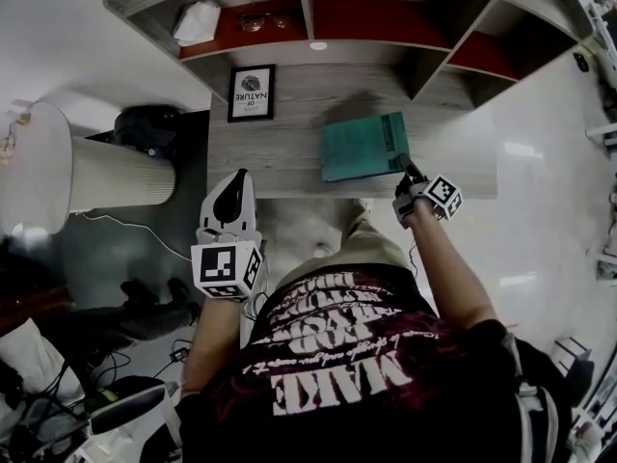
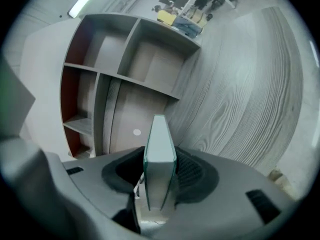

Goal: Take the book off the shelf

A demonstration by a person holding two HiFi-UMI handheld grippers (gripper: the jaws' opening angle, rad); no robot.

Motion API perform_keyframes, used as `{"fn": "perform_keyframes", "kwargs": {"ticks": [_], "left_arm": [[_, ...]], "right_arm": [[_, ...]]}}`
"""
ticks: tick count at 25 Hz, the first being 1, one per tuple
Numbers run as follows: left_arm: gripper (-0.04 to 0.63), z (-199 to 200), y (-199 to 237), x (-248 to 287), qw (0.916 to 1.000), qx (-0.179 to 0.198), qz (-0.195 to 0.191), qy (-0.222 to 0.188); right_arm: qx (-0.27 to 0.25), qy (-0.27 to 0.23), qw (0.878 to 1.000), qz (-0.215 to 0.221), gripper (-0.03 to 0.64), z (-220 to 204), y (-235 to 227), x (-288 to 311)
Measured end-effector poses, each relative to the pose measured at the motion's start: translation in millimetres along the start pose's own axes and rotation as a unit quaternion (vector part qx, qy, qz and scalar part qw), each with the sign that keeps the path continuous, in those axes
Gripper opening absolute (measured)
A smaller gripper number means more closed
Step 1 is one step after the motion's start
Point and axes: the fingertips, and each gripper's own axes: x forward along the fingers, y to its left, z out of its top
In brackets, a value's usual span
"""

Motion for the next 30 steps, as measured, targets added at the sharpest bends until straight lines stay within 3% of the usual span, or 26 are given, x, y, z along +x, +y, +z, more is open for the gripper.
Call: {"fn": "perform_keyframes", "kwargs": {"ticks": [7,13,19,22,26,30], "left_arm": [[0.006,5.1,-5.1,-9.2,0.9999,0.003,0.012,-0.008],[0.006,4.8,-11.2,-8.4,0.9999,0.004,-0.004,-0.012],[0.006,5.6,-13.3,-11.7,0.9997,0.001,-0.015,-0.019],[0.006,4.2,-16.6,-14.2,0.9995,-0.010,-0.024,-0.021],[0.006,12.0,-16.9,-16.6,0.9987,-0.020,-0.029,-0.037],[0.006,24.2,-15.2,-26.0,0.9977,-0.011,-0.031,-0.060]], "right_arm": [[-0.070,0.027,0.994,-0.074,0.242,-11.8,-49.6,-2.2],[-0.216,0.124,0.957,-0.150,0.380,-26.7,-69.4,1.8],[-0.316,0.138,0.927,-0.146,0.397,-16.6,-44.7,-13.0],[-0.371,0.110,0.915,-0.110,0.333,-9.4,-4.9,-25.7],[-0.480,0.051,0.874,-0.046,0.243,-4.3,71.6,-47.5],[-0.545,-0.008,0.839,-0.003,0.134,-7.0,138.1,-78.4]]}}
